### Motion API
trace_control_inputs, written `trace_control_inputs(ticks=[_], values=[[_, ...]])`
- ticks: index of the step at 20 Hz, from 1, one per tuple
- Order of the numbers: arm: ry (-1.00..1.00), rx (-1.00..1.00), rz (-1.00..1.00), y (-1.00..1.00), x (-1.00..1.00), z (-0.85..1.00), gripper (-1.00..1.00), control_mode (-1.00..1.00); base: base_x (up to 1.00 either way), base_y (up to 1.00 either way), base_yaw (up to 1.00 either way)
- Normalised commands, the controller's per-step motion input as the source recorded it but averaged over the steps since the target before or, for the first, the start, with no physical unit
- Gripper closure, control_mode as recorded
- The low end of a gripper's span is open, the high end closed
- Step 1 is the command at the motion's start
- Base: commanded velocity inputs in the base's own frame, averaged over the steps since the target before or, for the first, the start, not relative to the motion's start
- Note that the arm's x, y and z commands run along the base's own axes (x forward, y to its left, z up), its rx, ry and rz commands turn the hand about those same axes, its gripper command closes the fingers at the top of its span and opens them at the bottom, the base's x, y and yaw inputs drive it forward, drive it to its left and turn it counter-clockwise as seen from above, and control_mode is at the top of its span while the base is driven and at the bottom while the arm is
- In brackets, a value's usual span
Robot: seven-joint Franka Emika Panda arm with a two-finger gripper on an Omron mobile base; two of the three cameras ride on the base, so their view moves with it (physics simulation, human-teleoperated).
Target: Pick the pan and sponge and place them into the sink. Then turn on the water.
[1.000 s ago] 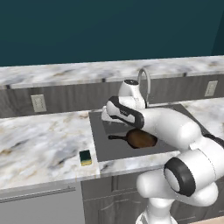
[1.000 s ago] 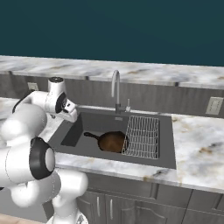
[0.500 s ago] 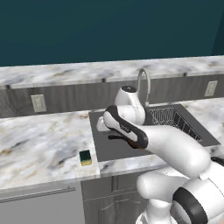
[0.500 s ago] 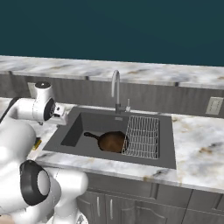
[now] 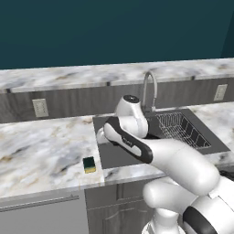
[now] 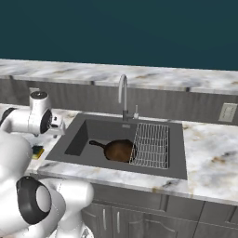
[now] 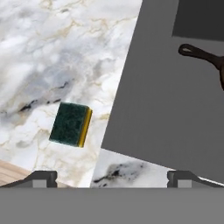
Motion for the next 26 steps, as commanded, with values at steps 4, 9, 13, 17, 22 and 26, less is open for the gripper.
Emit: trace_control_inputs(ticks=[4, 9, 13, 17, 22, 26], values=[[0.00, 0.00, 0.00, 0.36, 0.00, 0.00, -1.00, -1.00, 0.00, 0.00, 0.00], [0.00, 0.00, 0.00, 0.39, 0.01, 0.00, -1.00, -1.00, 0.00, 0.00, 0.00], [0.00, 0.01, 0.00, 0.34, 0.00, -0.07, -1.00, -1.00, 0.00, 0.00, 0.00], [0.00, 0.00, 0.00, 0.21, 0.00, -0.23, -1.00, -1.00, 0.00, 0.00, 0.00], [0.00, 0.00, 0.01, 0.03, 0.00, -0.32, -1.00, -1.00, 0.00, 0.00, 0.00], [0.00, 0.00, 0.00, 0.00, 0.00, -0.34, -1.00, -1.00, 0.00, 0.00, 0.00]])
